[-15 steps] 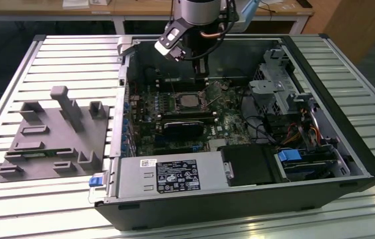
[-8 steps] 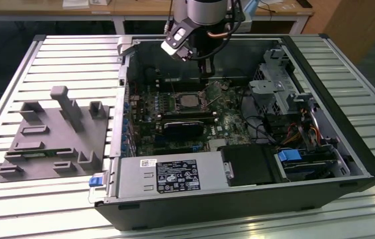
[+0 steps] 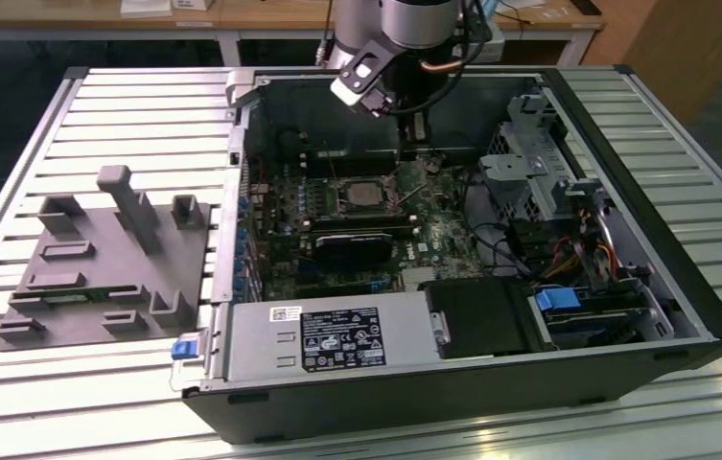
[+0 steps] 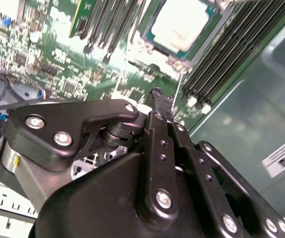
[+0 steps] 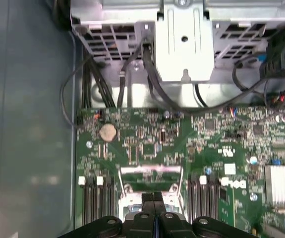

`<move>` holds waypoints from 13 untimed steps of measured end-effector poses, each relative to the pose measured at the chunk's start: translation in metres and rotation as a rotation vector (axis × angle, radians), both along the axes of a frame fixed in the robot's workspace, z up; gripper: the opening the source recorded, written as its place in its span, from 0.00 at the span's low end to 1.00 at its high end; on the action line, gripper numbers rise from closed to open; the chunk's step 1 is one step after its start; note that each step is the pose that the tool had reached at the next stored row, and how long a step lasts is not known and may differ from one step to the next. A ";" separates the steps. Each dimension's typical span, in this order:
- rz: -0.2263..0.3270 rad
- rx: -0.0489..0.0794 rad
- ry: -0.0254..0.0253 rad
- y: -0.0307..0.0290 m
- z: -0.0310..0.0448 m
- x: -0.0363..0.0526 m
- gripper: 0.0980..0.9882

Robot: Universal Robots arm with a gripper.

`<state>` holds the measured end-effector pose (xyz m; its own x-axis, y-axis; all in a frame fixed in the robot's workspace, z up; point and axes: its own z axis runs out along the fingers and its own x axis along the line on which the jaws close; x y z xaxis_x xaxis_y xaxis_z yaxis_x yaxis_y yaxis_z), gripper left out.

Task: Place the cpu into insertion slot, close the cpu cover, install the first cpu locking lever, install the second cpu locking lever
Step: 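Close the cpu cover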

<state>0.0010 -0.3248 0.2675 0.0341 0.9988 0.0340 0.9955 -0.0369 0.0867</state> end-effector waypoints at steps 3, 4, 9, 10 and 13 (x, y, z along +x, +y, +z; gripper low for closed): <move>0.000 0.000 0.0006 0.0000 0.0001 0.0081 0.01; 0.000 0.000 0.0008 0.0000 0.0000 0.0107 0.01; 0.000 0.000 0.0015 0.0000 -0.0001 0.0240 0.01; 0.000 0.000 0.0016 0.0000 -0.0002 0.0262 0.01; 0.000 0.000 0.0017 0.0000 -0.0002 0.0319 0.01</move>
